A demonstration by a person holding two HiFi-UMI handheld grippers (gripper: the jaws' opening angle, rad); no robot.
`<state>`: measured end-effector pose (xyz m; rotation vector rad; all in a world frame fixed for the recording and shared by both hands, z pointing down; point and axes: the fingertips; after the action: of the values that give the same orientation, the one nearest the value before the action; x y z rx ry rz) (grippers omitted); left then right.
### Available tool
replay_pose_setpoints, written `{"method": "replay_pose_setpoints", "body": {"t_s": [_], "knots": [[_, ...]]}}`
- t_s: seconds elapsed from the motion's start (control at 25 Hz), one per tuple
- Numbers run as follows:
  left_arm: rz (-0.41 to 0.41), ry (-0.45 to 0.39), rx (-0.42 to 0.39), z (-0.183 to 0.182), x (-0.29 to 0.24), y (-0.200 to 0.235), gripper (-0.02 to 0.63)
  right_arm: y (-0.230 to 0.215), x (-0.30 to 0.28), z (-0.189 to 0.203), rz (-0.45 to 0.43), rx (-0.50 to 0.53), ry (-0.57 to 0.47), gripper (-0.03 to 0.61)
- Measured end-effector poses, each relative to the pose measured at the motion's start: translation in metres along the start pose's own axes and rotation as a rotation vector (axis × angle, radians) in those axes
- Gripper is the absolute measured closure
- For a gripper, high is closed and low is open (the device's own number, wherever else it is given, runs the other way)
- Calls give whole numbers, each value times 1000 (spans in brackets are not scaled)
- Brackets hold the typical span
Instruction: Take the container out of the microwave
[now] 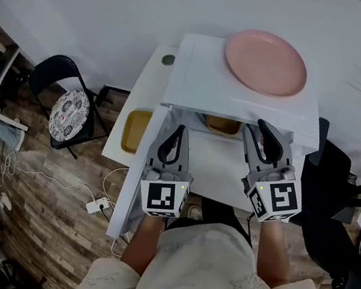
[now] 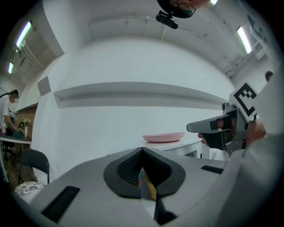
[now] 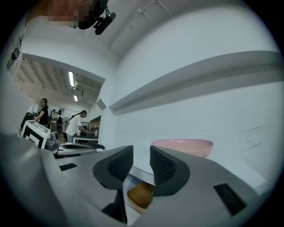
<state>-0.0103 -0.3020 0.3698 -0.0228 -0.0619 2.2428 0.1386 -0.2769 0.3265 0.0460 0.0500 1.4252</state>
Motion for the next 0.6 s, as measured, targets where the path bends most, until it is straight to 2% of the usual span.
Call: {"method": "replay_pose_setpoints", "body": {"t_s": [0.6], "knots": [[11,50,20,25,-12,-10,607,1,-5,36,-36,31,99,448]]}}
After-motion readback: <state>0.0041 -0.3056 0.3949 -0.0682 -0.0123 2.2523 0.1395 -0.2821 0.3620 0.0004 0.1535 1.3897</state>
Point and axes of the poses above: the fingertips, and each gripper's own axes: x backward along the fingers, y to its left, z out of its underside, and after that the axes turned 9 degrees about z, right-handed
